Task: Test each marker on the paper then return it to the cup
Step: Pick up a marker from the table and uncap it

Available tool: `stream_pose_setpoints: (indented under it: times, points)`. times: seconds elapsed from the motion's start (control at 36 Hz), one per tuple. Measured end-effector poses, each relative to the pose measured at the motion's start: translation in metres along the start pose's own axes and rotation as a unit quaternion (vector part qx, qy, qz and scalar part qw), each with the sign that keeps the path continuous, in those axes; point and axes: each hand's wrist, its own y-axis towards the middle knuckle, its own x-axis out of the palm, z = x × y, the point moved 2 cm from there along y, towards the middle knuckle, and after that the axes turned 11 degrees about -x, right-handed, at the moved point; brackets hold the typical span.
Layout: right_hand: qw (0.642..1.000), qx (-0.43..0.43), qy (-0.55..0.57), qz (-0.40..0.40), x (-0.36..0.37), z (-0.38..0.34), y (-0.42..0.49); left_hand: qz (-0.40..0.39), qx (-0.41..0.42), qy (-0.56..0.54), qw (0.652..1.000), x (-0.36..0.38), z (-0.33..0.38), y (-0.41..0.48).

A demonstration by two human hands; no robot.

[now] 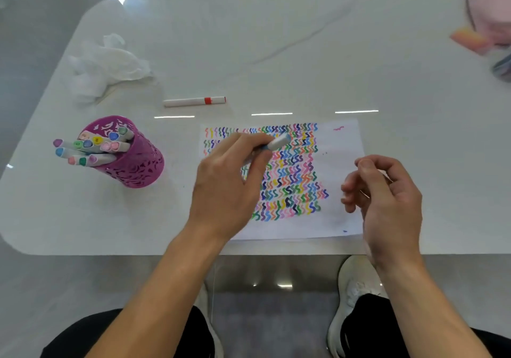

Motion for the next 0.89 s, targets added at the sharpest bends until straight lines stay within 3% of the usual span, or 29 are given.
stream_pose_setpoints:
  times: [0.28,0.42,0.53,0.61,0.72,0.81,0.89]
  points:
    - [0.997,0.055,0.062,-0.012,-0.005,-0.01,-0.013,-0.093,-0.084,-0.139,0.982,0.004,0.024,-0.028]
    - [0.977,0.13,0.17,0.01,-0.001,-0.016,-0.017,-0.124,-0.103,-0.154,0.975,0.005,0.033,-0.034]
    - [0.973,0.139,0.186,0.008,0.0,-0.02,-0.018,-0.134,-0.13,-0.179,0.966,0.008,0.037,-0.04]
    - [0.984,0.116,0.134,-0.009,-0.002,-0.02,-0.018,-0.137,-0.146,-0.194,0.96,0.009,0.035,-0.042]
    - [0.994,-0.01,-0.031,-0.103,-0.001,-0.024,-0.023,-0.138,-0.153,-0.186,0.961,0.011,0.032,-0.045]
    - [0.962,-0.094,-0.154,-0.205,0.004,-0.024,-0.028,-0.137,-0.161,-0.187,0.959,0.012,0.032,-0.047]
    - [0.933,-0.15,-0.23,-0.232,0.004,-0.021,-0.029,-0.137,-0.19,-0.216,0.948,0.013,0.031,-0.05]
